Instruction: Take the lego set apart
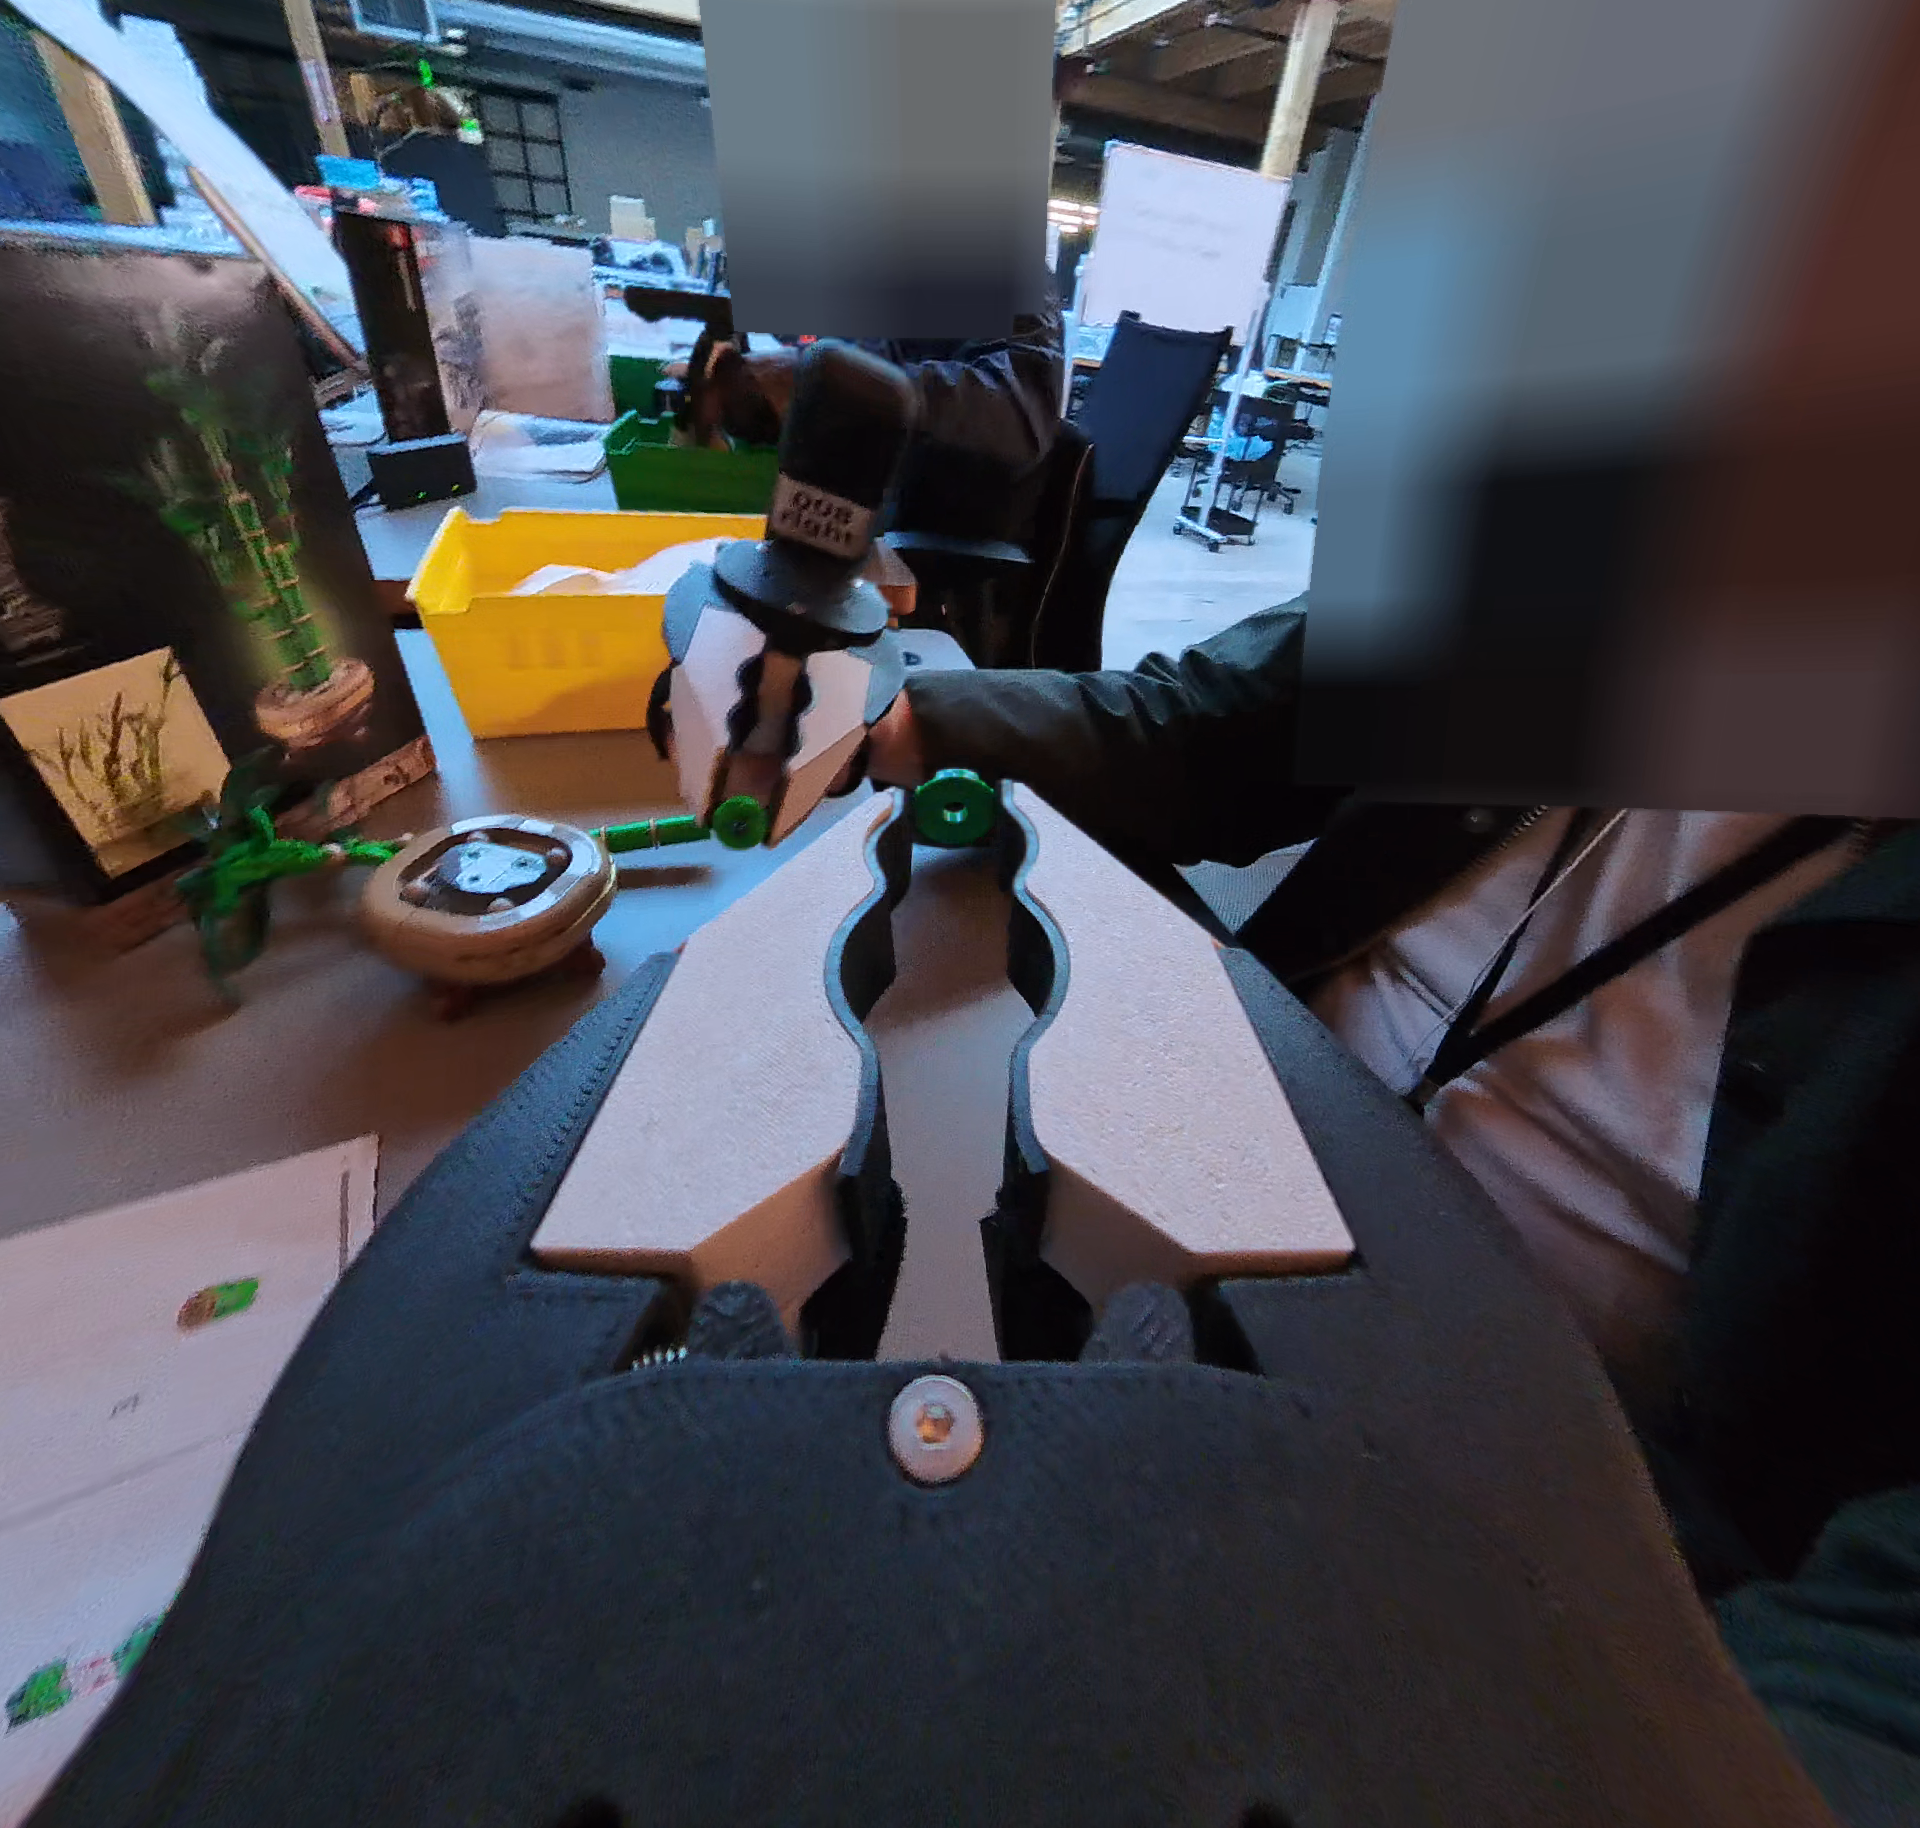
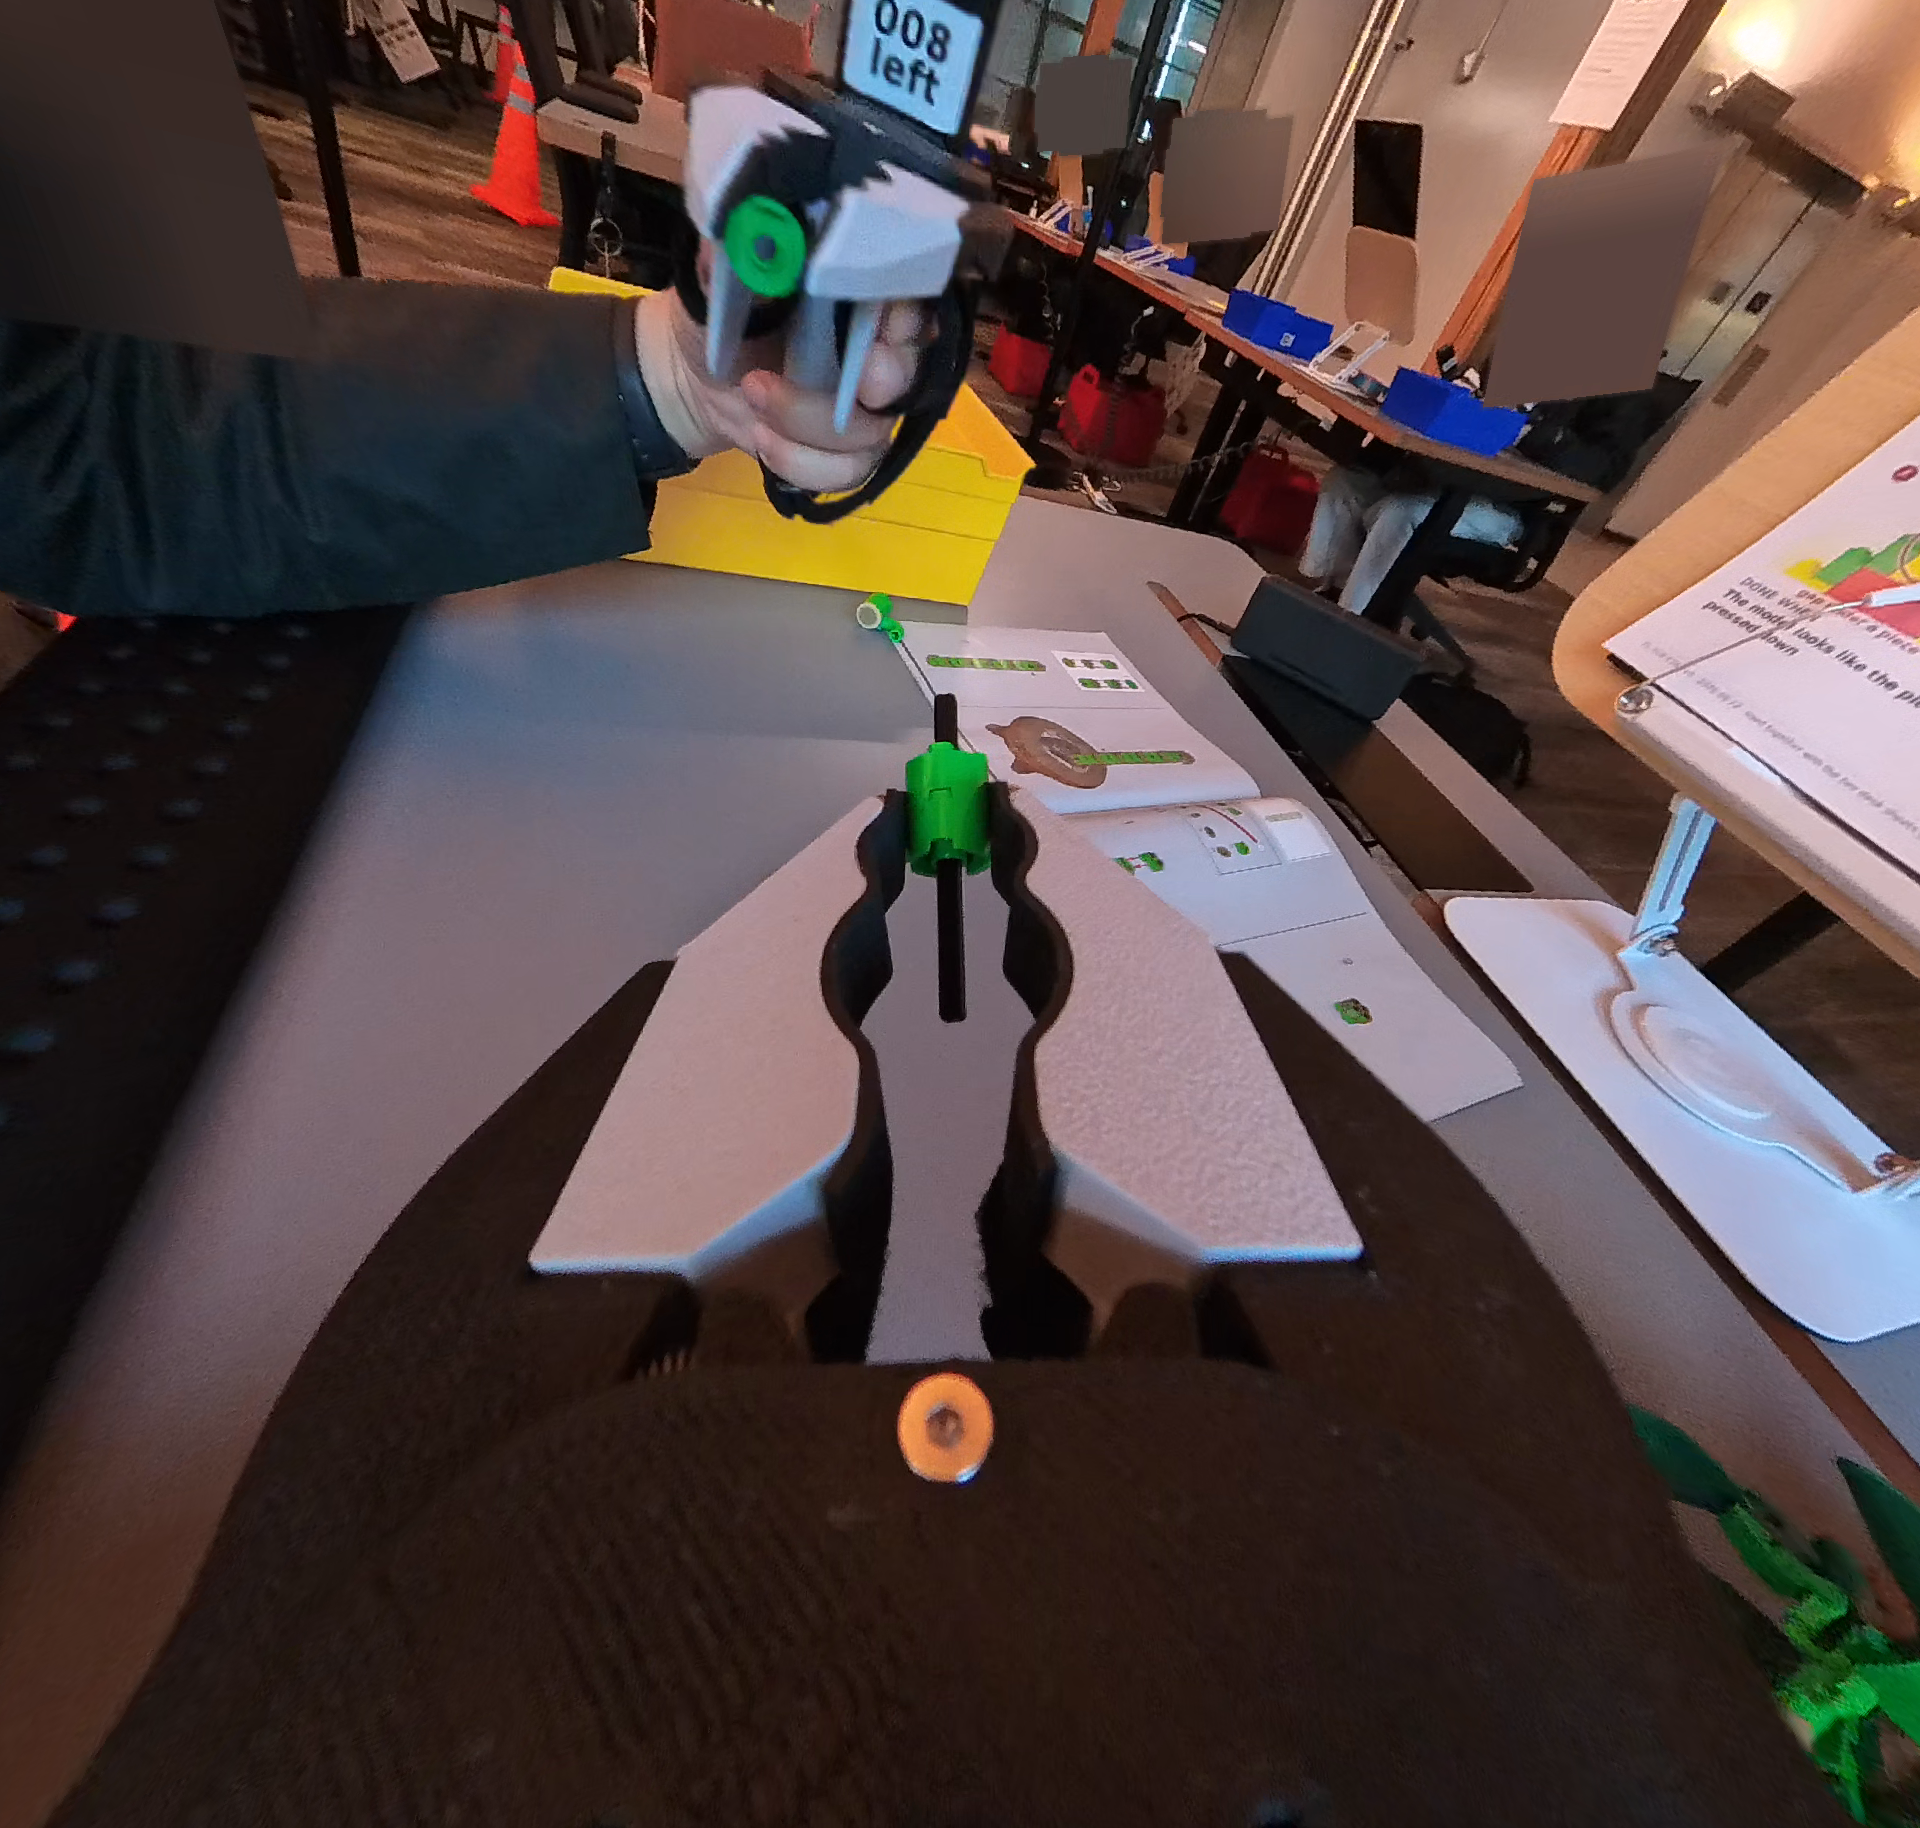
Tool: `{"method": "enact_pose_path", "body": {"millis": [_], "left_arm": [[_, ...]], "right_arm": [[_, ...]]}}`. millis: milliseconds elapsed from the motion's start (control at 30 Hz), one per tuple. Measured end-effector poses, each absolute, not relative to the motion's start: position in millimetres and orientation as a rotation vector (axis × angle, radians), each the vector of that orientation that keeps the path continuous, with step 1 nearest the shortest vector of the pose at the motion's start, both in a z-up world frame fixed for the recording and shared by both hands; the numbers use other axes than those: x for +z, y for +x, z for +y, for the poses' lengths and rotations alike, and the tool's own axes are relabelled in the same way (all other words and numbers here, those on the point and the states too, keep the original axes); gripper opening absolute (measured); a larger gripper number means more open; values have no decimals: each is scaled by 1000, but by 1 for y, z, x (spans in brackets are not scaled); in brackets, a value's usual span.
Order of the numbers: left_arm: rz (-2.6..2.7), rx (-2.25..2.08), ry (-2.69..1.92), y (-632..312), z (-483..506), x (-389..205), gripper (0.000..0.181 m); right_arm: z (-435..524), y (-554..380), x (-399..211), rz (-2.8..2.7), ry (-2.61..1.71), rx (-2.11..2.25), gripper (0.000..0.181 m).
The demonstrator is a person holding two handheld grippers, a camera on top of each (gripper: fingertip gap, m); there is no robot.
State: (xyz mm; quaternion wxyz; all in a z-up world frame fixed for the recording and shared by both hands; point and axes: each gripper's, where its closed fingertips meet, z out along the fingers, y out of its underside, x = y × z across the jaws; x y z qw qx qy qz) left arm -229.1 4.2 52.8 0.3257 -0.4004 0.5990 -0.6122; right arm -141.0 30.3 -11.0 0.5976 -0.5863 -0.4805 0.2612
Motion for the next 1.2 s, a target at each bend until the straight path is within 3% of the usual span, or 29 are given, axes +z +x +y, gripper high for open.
{"method": "enact_pose_path", "body": {"millis": [200, 300, 367, 400, 667, 700, 767, 833, 967, 1100, 1200], "left_arm": [[1685, -1338, -1004, -240, -7, 66, 14], [1613, -543, -1491, -276, 74, 38, 14], [1370, 69, -1875, -363, 127, 26, 14], [1267, 179, -2046, -403, 128, 18, 14], [351, -41, -2653, -568, 129, -43, 14], [298, -86, -2675, -576, 131, -52, 20], [225, -192, -2700, -581, 135, -64, 54], [167, -242, -2687, -581, 140, -62, 62], [300, -445, -2430, -527, 159, -11, 56], [683, -962, -1976, -393, 137, 73, 55], [996, -1307, -1798, -294, 92, 82, 56]], "right_arm": [[39, -139, -29, -1133, -1431, 571, 15], [41, -139, -35, -1146, -1458, 541, 15], [43, -140, -41, -1160, -1480, 523, 15], [44, -141, -45, -1171, -1492, 519, 15], [42, -150, -67, -1261, -1554, 471, 15], [42, -151, -68, -1264, -1558, 471, 15], [43, -151, -69, -1264, -1566, 471, 15], [44, -150, -70, -1260, -1571, 470, 15], [44, -151, -59, -1231, -1516, 449, 15], [38, -153, -19, -1149, -1295, 386, 14], [31, -151, -3, -1135, -1207, 335, 14]]}}
